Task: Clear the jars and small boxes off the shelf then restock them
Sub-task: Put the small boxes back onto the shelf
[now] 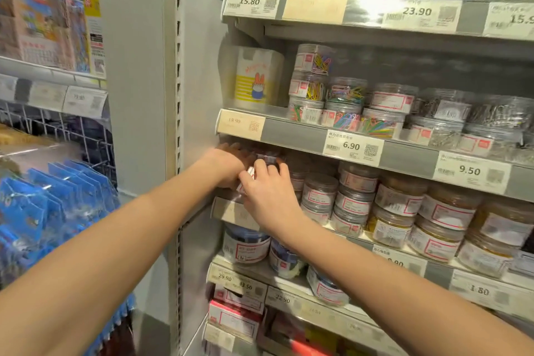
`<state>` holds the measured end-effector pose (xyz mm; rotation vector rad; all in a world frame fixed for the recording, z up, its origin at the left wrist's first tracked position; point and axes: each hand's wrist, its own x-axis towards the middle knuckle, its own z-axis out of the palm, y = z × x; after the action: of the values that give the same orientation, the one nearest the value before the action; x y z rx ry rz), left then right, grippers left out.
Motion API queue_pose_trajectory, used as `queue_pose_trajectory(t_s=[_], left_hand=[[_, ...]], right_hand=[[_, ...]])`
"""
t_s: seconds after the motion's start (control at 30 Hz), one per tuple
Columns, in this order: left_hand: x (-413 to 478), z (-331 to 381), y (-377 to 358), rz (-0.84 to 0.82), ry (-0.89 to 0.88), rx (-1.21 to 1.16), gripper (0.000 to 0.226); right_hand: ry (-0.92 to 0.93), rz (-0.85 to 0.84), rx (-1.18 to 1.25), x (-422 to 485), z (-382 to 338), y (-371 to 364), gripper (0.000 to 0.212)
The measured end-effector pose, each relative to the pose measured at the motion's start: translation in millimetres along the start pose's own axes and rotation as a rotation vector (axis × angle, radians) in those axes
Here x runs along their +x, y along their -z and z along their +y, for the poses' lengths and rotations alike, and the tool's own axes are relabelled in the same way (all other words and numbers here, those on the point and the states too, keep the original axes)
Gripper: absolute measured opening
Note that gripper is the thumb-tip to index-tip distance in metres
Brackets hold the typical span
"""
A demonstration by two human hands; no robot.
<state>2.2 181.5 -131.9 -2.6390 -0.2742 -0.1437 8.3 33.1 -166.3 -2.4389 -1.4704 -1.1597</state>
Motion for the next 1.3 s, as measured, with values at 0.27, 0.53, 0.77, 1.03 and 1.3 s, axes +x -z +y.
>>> queue_pose_trajectory(t_s=[0.27,0.53,0.77,1.03,1.3], left_hand=[[21.0,-1.0,-2.5,-0.038,0.031,0.206,0.068],[17.6,0.9,-2.8,-0.024,0.078,0.271,0.068],[1.7,2.6,5.4,-0.028,0.079,0.297,0.043],[-80.2,10.4,13.0,0.403,0.043,0.220,0.023],[-127.1,20.0,3.4,0.521,-0.004,0.136,0.037]], right_hand=[[-0.016,-0.031,0.058,-6.6,7.8,-4.4,0.032],[0.028,-0.049,0.099,-7.5,13.0,4.5,0.027],[0.060,-0.105,0.123,-10.3,21.2,13.3,0.029],[0.042,-0.232,0.218,6.9,22.2,16.5,0.038],[-0.036,-0.443,0.290,49.5,17.3,8.8,0.039]])
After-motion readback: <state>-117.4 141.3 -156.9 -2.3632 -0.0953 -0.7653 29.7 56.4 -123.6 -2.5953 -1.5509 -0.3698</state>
